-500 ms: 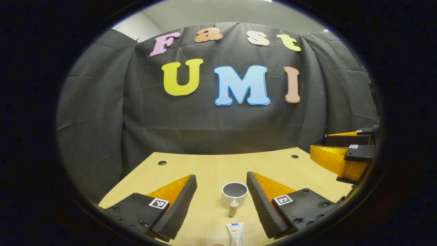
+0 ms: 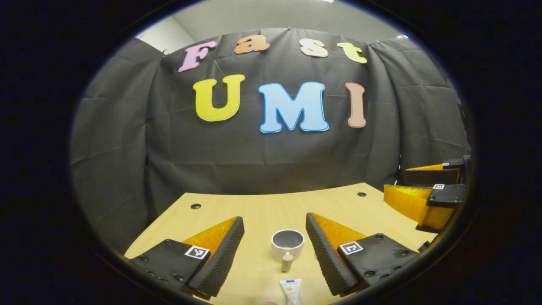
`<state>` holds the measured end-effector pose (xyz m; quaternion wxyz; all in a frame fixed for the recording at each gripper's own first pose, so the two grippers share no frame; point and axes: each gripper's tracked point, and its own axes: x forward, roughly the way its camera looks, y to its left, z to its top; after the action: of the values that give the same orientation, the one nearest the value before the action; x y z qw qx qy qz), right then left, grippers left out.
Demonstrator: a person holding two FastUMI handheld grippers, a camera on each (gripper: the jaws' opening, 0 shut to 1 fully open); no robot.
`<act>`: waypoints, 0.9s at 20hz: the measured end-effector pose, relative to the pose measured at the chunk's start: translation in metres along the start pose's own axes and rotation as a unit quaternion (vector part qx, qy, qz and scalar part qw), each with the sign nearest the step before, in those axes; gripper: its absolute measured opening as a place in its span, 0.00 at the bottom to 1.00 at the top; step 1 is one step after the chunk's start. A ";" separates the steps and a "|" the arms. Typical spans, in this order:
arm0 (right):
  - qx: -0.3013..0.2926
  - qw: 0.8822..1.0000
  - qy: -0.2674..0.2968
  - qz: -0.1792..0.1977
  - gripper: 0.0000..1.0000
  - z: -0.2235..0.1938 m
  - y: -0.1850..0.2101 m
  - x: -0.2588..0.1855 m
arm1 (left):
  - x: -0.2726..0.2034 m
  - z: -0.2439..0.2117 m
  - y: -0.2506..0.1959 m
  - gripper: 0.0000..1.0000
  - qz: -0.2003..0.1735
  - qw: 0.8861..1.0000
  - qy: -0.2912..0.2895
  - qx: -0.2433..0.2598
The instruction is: Put the toothbrush and toothpaste on the desktop into the cup, then pick up the cup and place it on the coaster on the desktop.
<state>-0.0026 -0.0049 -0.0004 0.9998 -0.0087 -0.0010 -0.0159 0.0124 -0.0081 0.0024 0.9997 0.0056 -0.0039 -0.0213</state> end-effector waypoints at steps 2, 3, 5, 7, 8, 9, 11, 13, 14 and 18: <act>0.000 1.000 0.007 0.002 0.88 -0.002 0.002 0.000 | 0.005 -0.002 -0.004 0.97 -0.009 1.000 0.006 -0.004; 0.002 1.000 0.013 0.003 0.88 -0.005 0.004 0.000 | 0.006 -0.005 -0.006 0.98 -0.014 1.000 0.011 -0.006; 0.007 1.000 0.026 0.002 0.89 -0.012 0.006 -0.001 | 0.007 -0.014 -0.011 1.00 -0.026 0.999 0.027 -0.005; 0.002 0.998 0.059 0.003 0.88 -0.029 0.010 0.000 | 0.008 -0.027 -0.016 1.00 -0.039 0.998 0.050 0.002; 0.001 0.997 0.074 0.005 0.89 -0.037 0.012 0.000 | 0.009 -0.032 -0.018 1.00 -0.043 0.997 0.059 0.002; 0.003 0.996 0.088 0.009 0.89 -0.044 0.014 0.000 | 0.009 -0.038 -0.019 0.95 -0.046 0.997 0.068 0.000; 0.009 0.992 0.125 0.017 0.89 -0.063 0.018 0.000 | 0.010 -0.049 -0.021 1.00 -0.052 0.995 0.089 -0.004; 0.019 0.986 0.165 0.020 0.89 -0.082 0.020 -0.002 | 0.011 -0.064 -0.021 0.96 -0.056 0.992 0.116 -0.005; 0.025 0.982 0.184 0.022 0.89 -0.093 0.021 -0.001 | 0.010 -0.072 -0.023 1.00 -0.059 0.990 0.130 -0.006; 0.046 0.965 0.255 0.032 0.89 -0.128 0.028 -0.003 | 0.009 -0.112 -0.021 0.96 -0.062 0.978 0.200 -0.017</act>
<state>-0.0043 0.0208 -0.1286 0.9663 0.0420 0.2535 0.0145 0.0211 -0.0282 -0.1097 0.9770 -0.0074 0.1971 -0.0814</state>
